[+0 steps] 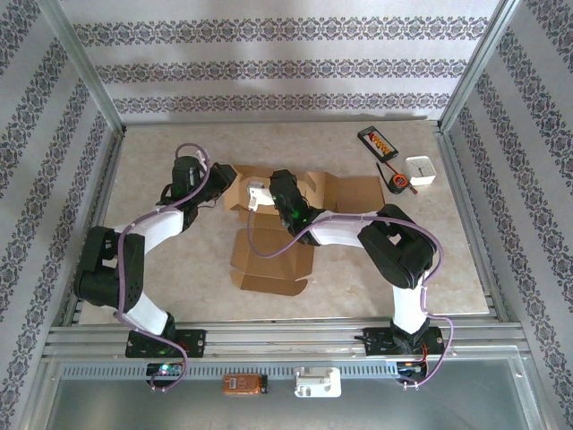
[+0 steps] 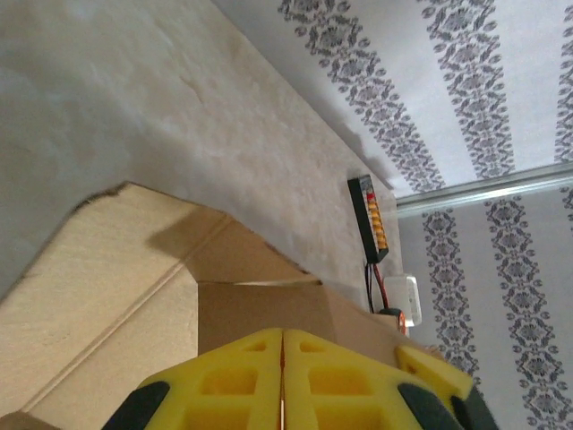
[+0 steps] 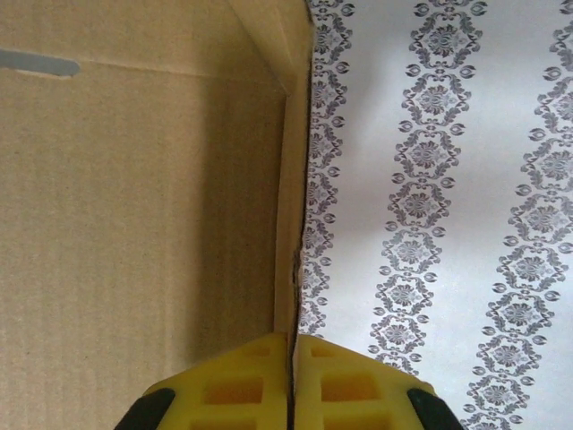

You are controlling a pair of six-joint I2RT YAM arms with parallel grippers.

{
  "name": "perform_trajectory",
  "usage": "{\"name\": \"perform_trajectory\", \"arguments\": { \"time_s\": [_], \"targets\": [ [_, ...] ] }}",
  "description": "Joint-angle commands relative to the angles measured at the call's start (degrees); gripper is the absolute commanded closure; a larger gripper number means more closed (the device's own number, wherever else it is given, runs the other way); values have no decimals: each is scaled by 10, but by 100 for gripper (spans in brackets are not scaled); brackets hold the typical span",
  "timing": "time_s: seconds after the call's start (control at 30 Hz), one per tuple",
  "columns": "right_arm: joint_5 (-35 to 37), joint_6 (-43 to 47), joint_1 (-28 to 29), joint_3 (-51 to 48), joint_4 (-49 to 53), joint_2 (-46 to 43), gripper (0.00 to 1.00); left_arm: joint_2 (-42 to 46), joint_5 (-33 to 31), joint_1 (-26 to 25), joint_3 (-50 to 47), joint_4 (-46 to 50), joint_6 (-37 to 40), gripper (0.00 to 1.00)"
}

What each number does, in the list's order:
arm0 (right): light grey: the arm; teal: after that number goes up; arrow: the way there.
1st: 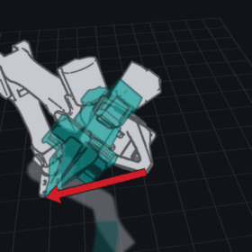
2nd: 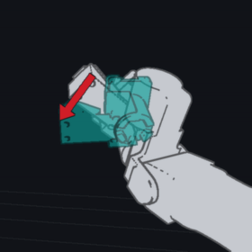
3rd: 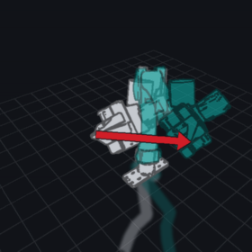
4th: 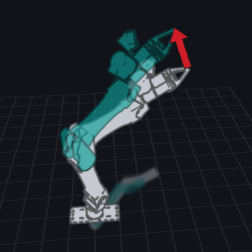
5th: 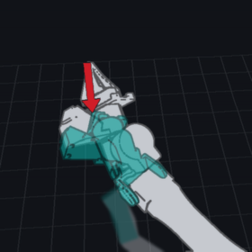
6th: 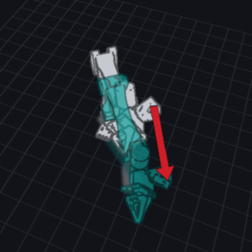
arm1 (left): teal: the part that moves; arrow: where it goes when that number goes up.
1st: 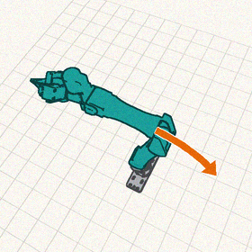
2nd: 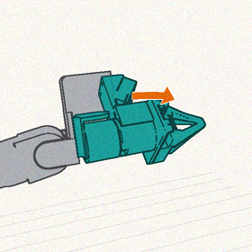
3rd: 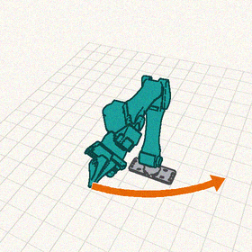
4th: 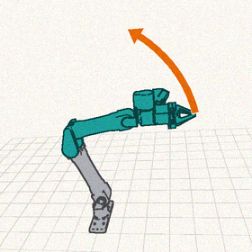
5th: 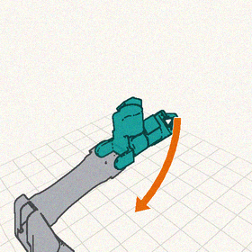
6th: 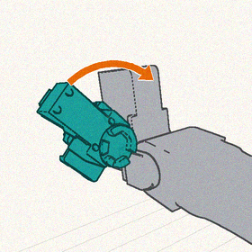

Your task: Fold the paper box

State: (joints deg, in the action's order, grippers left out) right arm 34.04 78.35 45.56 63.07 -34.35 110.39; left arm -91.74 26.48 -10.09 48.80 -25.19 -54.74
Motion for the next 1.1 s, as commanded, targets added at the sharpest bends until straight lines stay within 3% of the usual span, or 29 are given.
{"name": "perform_trajectory", "arguments": {
  "time_s": [0.0, 0.13, 0.33, 0.53, 0.77, 1.07],
  "targets": [
    [6, 20, 11, -1, -30, -20, 92, -24, 30, -20, 16, -46, -9, 92],
    [4, 19, 14, 6, -36, -22, 92, -61, 57, -34, 29, -86, -26, 92],
    [3, 1, 10, 8, -37, -27, 92, -110, 83, -56, 17, -229, -103, 92],
    [-6, -36, 7, 9, -31, -36, 91, -101, 76, -63, -3, -282, -140, 92],
    [-4, -64, -3, 17, -19, -43, 91, -48, 56, -64, -22, -243, -113, 92],
    [-9, -88, -6, 13, -6, -50, 91, -65, 51, -63, -23, -266, -104, 90]
  ]
}}
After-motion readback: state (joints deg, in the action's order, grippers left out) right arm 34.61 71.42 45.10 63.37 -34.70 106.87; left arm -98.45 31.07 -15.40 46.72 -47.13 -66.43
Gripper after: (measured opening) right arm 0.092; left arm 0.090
